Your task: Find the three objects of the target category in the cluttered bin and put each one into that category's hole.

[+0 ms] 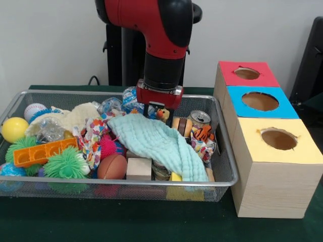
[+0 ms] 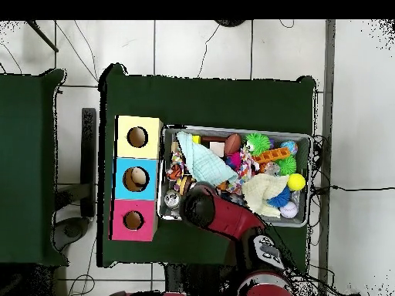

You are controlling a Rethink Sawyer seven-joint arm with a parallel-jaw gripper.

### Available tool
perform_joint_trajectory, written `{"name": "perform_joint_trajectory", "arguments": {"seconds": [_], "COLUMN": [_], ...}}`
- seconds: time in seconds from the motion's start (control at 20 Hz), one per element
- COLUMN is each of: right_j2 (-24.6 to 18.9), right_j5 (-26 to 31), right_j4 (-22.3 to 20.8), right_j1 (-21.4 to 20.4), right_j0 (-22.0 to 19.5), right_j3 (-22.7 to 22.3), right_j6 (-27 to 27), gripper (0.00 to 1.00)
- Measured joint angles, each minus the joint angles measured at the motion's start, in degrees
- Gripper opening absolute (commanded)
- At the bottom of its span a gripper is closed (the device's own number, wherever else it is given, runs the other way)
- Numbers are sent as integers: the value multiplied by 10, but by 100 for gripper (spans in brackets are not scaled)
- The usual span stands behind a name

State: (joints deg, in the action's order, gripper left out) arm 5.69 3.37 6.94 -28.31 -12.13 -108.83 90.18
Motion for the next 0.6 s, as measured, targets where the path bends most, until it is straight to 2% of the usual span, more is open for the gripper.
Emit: {"name": "perform_joint_trajectory", "arguments": {"seconds": [0.6], "right_j2": [8], "right_j5": [100], "right_j4": [0], "right_j1": [-6], "right_j0": [4], "right_j3": [16], "right_j6": [0], "gripper": [100]}}
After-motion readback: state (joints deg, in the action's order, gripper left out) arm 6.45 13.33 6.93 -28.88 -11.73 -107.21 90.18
